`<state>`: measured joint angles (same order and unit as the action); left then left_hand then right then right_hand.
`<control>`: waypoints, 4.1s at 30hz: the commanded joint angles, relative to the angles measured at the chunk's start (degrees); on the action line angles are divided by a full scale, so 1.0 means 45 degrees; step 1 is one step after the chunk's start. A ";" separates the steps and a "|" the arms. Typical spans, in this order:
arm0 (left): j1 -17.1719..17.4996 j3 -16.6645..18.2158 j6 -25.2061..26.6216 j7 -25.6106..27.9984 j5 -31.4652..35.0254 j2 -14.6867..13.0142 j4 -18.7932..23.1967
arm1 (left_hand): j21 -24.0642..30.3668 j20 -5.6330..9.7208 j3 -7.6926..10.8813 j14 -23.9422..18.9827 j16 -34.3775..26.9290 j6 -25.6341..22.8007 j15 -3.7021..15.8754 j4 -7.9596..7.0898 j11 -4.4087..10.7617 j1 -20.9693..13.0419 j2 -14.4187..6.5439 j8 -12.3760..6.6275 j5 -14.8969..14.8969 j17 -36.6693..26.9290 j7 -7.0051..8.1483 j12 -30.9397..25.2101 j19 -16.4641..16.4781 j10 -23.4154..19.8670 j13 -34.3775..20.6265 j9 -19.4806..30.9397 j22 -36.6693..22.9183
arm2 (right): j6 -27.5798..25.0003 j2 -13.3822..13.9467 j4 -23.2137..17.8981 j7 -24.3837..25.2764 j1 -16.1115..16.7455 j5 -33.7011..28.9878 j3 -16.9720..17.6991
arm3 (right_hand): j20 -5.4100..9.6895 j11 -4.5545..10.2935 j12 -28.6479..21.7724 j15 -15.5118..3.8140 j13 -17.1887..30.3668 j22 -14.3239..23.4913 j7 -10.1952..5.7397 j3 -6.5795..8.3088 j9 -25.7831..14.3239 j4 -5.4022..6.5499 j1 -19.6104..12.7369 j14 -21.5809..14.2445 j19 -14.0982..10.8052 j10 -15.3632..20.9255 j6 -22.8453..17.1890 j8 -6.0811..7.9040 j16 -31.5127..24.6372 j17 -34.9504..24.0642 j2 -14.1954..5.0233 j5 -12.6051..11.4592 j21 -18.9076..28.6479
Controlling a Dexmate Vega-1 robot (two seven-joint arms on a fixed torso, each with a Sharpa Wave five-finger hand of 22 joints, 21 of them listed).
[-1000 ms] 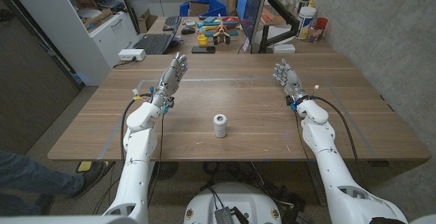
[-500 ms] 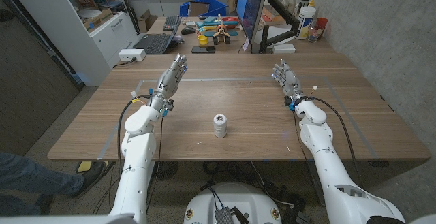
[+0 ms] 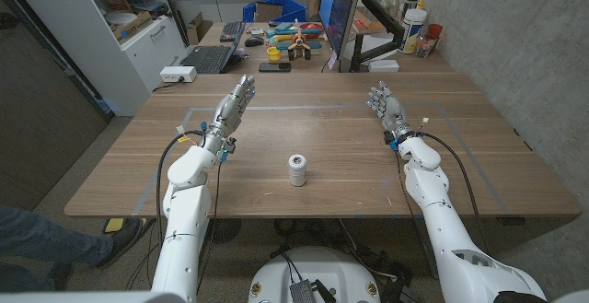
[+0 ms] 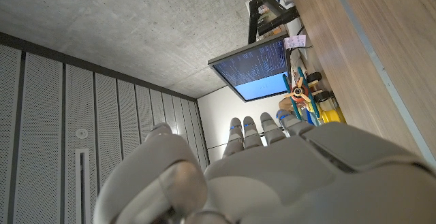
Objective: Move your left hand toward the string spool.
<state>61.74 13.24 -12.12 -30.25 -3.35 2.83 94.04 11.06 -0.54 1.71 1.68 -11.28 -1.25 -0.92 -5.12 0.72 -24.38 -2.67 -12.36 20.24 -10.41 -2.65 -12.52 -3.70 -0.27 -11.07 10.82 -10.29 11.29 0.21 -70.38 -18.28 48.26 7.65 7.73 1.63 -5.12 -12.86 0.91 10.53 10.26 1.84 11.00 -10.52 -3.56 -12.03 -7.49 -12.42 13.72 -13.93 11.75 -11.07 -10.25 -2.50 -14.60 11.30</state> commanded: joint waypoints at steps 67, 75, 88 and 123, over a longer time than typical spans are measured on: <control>0.2572 -0.1117 -0.1274 -0.0227 0.1299 -0.0348 0.2490 | 0.0087 -0.0386 0.0103 -0.0196 0.0028 -0.0509 0.0051 0.0481 0.0124 -0.0943 -0.0157 -0.0102 -0.0043 -0.0037 0.0111 0.0013 -0.0147 -0.0208 -0.0033 0.0034 -0.0032 | 0.0549 -0.0034 0.0058 -0.0098 -0.0227 0.0258 0.0071 | -0.0015 0.0080 -0.0067 0.0007 0.0060 0.0064 -0.0055 0.0014 -0.0075 -0.0113 -0.0110 -0.0189 0.0057 0.0195 -0.0303 -0.0005 0.0049 -0.0067 -0.0034 0.0046 0.0014; 0.2826 -0.1151 -0.1258 -0.0260 0.1480 -0.0484 0.2829 | 0.0093 -0.0454 0.0122 -0.0246 0.0017 -0.0551 0.0103 0.0530 0.0147 -0.1036 -0.0175 -0.0100 -0.0058 -0.0036 0.0128 0.0008 -0.0143 -0.0247 -0.0035 0.0036 -0.0034 | 0.0570 -0.0027 0.0102 -0.0205 -0.0186 0.0279 0.0041 | -0.0013 0.0101 -0.0070 -0.0004 0.0060 0.0063 -0.0068 0.0012 -0.0076 -0.0120 -0.0111 -0.0190 0.0059 0.0221 -0.0357 0.0007 0.0052 -0.0067 -0.0039 0.0045 0.0016; 0.3178 -0.1221 -0.1361 -0.0289 0.1571 -0.0564 0.3274 | 0.0110 -0.0564 0.0155 -0.0295 0.0016 -0.0685 0.0159 0.0617 0.0146 -0.1204 -0.0210 -0.0118 -0.0088 -0.0036 0.0169 -0.0006 -0.0117 -0.0337 -0.0037 0.0039 -0.0038 | 0.0567 -0.0007 0.0082 -0.0283 -0.0201 0.0316 0.0055 | 0.0007 0.0102 -0.0071 -0.0009 0.0061 0.0063 -0.0085 0.0010 -0.0077 -0.0136 -0.0118 -0.0218 0.0053 0.0259 -0.0393 0.0002 0.0049 -0.0067 -0.0046 0.0044 0.0022; 0.4046 -0.1307 -0.1692 0.0216 0.3387 -0.1044 0.4541 | 0.0119 -0.0703 0.0292 -0.0375 0.0031 -0.1015 0.0214 0.0894 0.0283 -0.1714 -0.0307 -0.0166 -0.0146 -0.0028 0.0292 0.0001 -0.0115 -0.0450 -0.0040 0.0044 -0.0042 | 0.0864 -0.0058 0.0473 -0.0545 -0.0451 0.0465 0.0114 | -0.0025 0.0083 -0.0043 -0.0031 0.0063 0.0061 -0.0088 0.0004 -0.0079 -0.0221 -0.0186 -0.0233 0.0075 0.0284 -0.0404 -0.0035 0.0066 -0.0059 -0.0025 0.0038 0.0023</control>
<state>78.72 7.39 -19.02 -30.14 9.00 -1.10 112.69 11.06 -3.30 2.93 0.26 -11.28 -5.24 -0.07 -1.56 1.84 -31.50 -4.00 -12.80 19.83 -10.41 -1.33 -12.52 -3.83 -1.81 -11.05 10.79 -10.25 14.72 0.18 -68.86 -20.42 46.69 9.60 8.21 1.63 -4.71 -12.86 0.70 10.53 10.26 1.54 10.84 -10.80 -4.35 -12.33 -8.09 -12.42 14.74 -15.26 11.75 -10.80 -10.25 -2.81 -14.38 11.30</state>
